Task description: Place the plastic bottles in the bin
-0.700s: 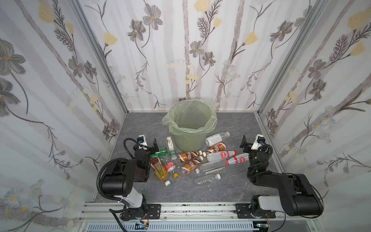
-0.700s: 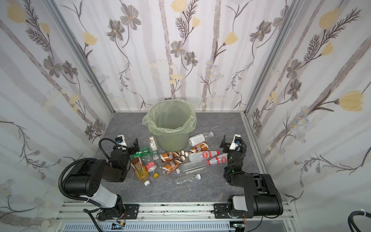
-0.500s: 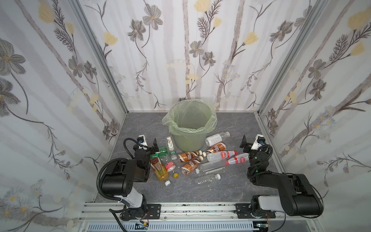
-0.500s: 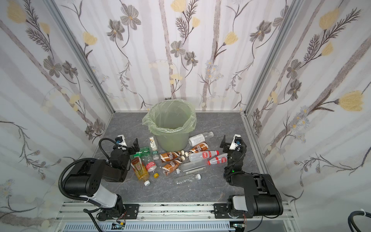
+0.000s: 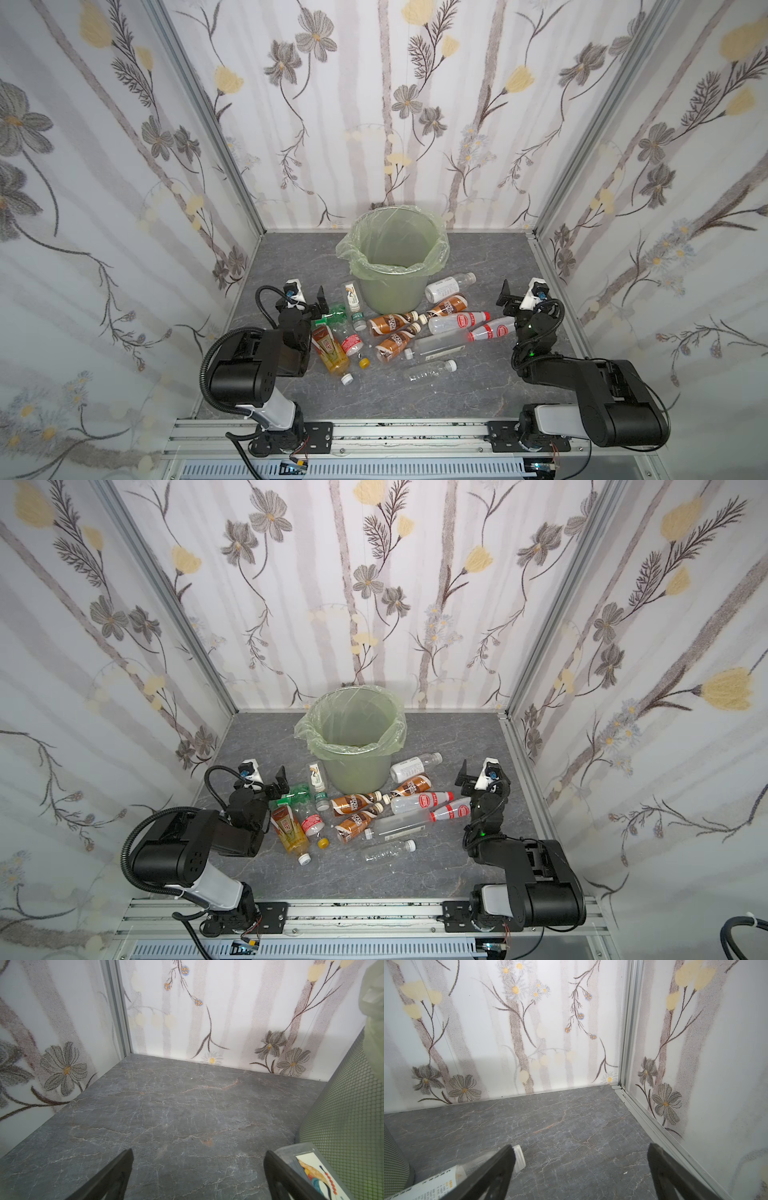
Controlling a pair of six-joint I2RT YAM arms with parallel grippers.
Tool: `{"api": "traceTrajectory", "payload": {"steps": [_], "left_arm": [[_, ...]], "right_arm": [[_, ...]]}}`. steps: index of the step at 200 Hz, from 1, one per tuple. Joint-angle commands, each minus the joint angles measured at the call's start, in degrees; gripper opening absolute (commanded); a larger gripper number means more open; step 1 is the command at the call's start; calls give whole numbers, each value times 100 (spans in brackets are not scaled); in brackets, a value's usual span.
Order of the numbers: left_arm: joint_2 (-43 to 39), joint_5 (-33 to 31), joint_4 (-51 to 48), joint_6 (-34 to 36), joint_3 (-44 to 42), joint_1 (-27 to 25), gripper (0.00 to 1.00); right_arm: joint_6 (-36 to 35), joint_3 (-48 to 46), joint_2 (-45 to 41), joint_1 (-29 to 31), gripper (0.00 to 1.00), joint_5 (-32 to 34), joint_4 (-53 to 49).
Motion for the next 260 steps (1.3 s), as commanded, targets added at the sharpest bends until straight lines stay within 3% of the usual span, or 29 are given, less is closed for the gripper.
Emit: {"api": "traceTrajectory", "payload": {"steps": [1, 109, 143, 187, 220, 260], "left_arm": [[-8, -43, 80, -61, 33, 7, 100], [-3, -83, 48, -70, 52, 15, 98], [-375, -322, -539, -108, 229, -19, 98], [-1401, -673, -1897, -166, 574, -186, 100], [-1839, -762, -3078, -441, 1049, -289, 100], [-2397, -774, -4511, -723, 1572, -446, 100]], "right_arm": [[-13, 40, 21, -4, 100, -57, 104], [2, 42, 25, -28, 100, -109, 89], [5, 91, -85, 18, 100, 68, -45], [227, 715, -774, 112, 100, 709, -1893], [1023, 1581, -1217, 180, 100, 1696, -4443], [1796, 1711, -2124, 235, 100, 1518, -5802]]}}
